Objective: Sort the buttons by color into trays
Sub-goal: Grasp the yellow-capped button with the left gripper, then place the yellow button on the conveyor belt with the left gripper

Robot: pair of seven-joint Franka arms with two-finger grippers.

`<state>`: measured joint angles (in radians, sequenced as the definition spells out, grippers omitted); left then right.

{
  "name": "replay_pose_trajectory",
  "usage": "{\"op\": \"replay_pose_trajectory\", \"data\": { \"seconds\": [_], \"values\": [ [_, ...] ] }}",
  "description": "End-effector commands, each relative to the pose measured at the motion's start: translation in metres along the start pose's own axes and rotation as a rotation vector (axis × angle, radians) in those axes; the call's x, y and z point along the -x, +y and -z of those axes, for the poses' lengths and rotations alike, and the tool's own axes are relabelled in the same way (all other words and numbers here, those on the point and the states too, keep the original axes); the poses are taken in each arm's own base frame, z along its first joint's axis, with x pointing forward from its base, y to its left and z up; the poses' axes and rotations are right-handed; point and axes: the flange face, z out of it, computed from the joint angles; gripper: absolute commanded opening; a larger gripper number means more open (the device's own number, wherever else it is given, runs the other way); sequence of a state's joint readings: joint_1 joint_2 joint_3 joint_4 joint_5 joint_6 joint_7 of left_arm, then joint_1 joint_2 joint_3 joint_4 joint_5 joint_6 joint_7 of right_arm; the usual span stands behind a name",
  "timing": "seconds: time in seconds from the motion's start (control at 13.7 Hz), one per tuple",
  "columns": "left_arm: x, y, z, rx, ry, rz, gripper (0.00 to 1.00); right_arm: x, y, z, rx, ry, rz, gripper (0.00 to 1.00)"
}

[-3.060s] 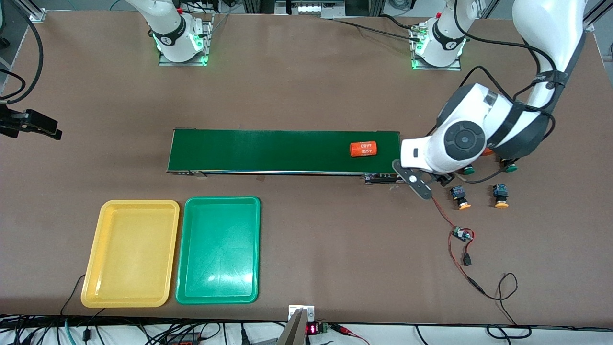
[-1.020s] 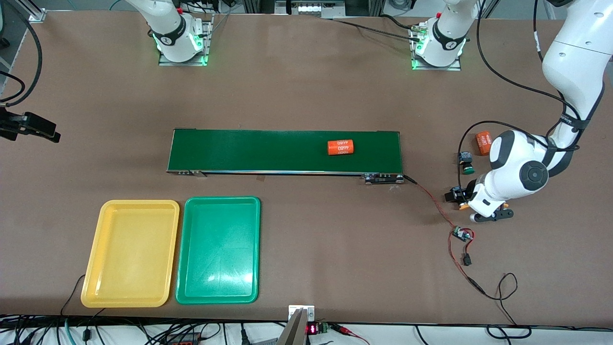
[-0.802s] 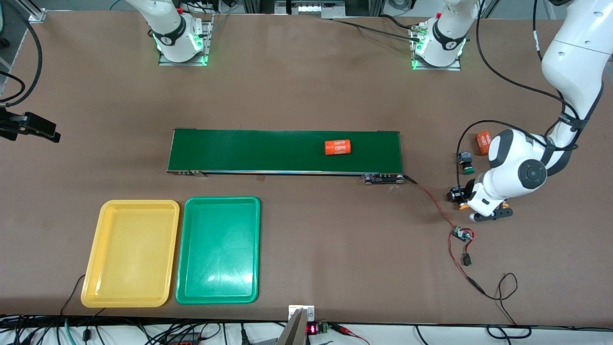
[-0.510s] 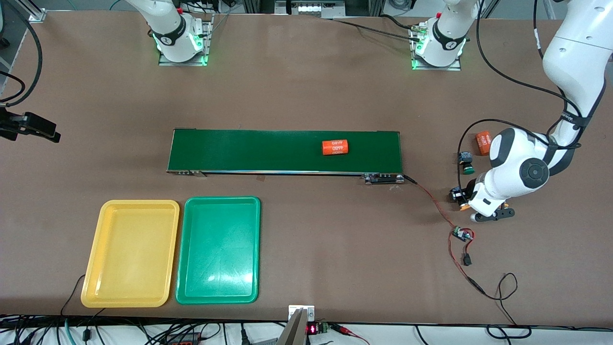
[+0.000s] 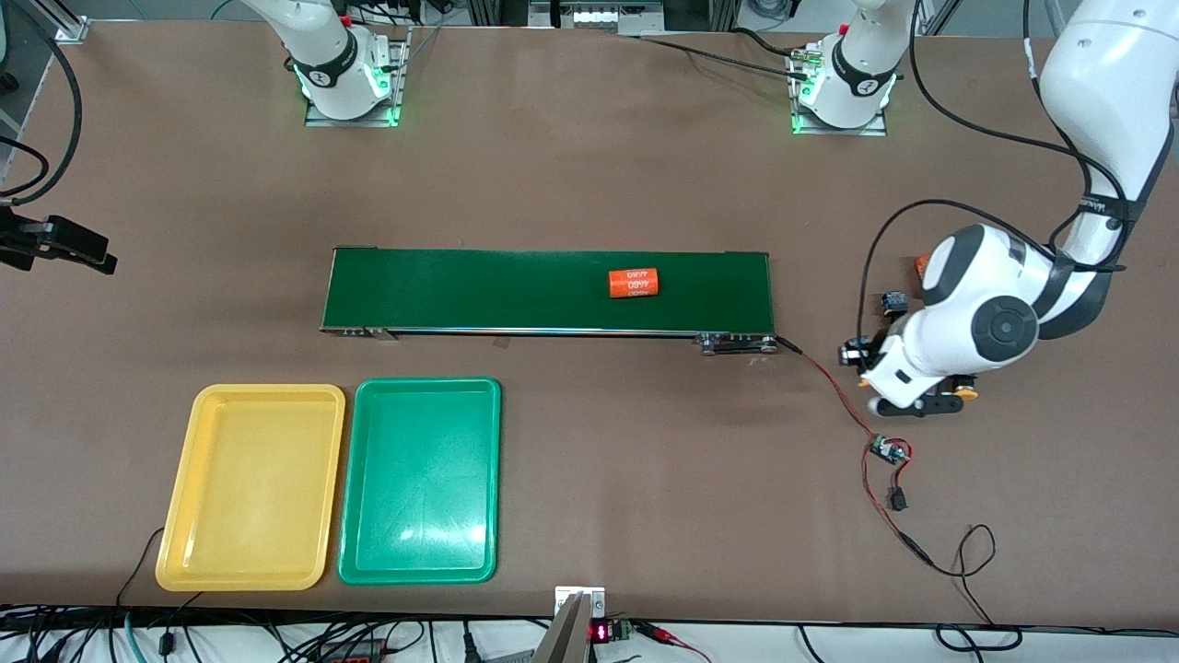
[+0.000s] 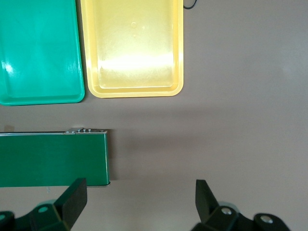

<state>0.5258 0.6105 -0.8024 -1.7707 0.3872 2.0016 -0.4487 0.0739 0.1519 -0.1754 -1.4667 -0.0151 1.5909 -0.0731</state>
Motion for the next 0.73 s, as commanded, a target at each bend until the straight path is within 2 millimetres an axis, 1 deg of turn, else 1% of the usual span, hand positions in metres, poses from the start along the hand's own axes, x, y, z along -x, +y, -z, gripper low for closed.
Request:
{"op": "replay_pose_trajectory", "data": {
  "seconds": [0.0, 0.07, 0.22, 0.36, 0.44, 0.58, 0.66],
  "values": [
    [0.033, 0.076, 0.024, 0.005, -0.007, -0.042, 0.29, 0.004, 0.000, 0.001, -0.013, 0.008, -0.014, 1.00],
    [0.044, 0.104, 0.019, 0.000, -0.016, -0.038, 0.28, 0.004, 0.000, 0.001, -0.013, 0.008, -0.014, 1.00],
    [0.064, 0.154, -0.002, -0.005, -0.051, -0.102, 0.28, 0.004, 0.000, 0.001, -0.013, 0.008, -0.014, 1.00],
    [0.082, 0.190, -0.018, -0.010, -0.071, -0.127, 0.28, 0.003, 0.000, 0.002, -0.014, 0.011, -0.014, 1.00],
    [0.088, 0.196, -0.023, -0.014, -0.074, -0.105, 0.28, 0.003, 0.000, 0.001, -0.014, 0.010, -0.014, 1.00],
    [0.098, 0.198, -0.043, 0.011, -0.064, -0.100, 0.28, 0.003, 0.000, 0.001, -0.014, 0.010, -0.014, 1.00],
    [0.107, 0.200, -0.058, 0.035, -0.053, -0.097, 0.29, 0.003, 0.000, 0.001, -0.014, 0.010, -0.014, 1.00]
  ]
}}
